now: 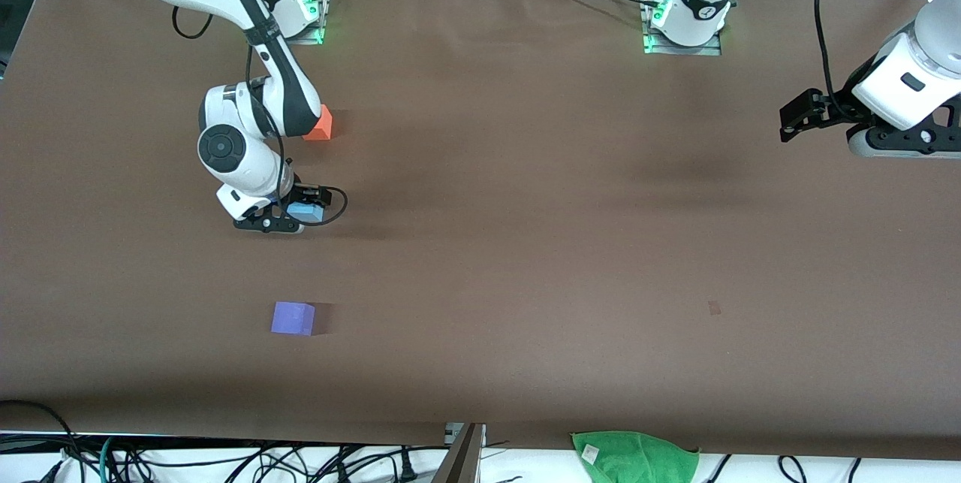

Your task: Place blue block between orange and purple blocks

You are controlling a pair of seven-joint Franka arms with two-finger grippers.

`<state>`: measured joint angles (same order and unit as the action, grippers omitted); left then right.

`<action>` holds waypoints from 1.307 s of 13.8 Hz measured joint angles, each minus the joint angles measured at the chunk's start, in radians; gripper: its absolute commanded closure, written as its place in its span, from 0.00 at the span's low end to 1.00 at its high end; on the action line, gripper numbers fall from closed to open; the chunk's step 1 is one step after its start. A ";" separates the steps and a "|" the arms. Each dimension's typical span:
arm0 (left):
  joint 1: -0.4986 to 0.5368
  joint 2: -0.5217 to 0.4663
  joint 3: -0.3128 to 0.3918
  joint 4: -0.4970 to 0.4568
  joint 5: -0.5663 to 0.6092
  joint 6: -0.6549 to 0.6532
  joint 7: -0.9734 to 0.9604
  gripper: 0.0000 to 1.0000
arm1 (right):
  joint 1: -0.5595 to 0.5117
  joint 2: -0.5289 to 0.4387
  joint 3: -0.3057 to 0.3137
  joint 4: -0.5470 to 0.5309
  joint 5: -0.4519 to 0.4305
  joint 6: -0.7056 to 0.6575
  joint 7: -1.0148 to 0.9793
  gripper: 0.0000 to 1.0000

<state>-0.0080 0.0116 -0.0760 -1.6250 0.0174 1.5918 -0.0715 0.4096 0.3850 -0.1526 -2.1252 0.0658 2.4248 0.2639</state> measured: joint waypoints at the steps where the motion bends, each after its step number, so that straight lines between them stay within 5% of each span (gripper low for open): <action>1: 0.000 0.000 0.000 0.000 0.000 0.000 0.000 0.00 | 0.000 -0.014 0.000 0.007 0.000 -0.009 -0.001 0.00; 4: 0.000 0.000 0.000 0.000 0.000 0.000 0.000 0.00 | 0.000 -0.058 -0.015 0.085 0.000 -0.120 -0.005 0.00; 10: 0.002 0.001 0.000 0.000 0.000 -0.001 0.000 0.00 | 0.000 -0.150 -0.025 0.428 0.000 -0.545 -0.008 0.00; 18: 0.003 0.001 0.000 0.000 0.000 -0.001 0.000 0.00 | -0.002 -0.326 -0.065 0.479 -0.004 -0.753 -0.070 0.00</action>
<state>-0.0054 0.0130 -0.0760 -1.6247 0.0174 1.5912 -0.0716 0.4077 0.0593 -0.2171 -1.6467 0.0615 1.6723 0.1942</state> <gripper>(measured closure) 0.000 0.000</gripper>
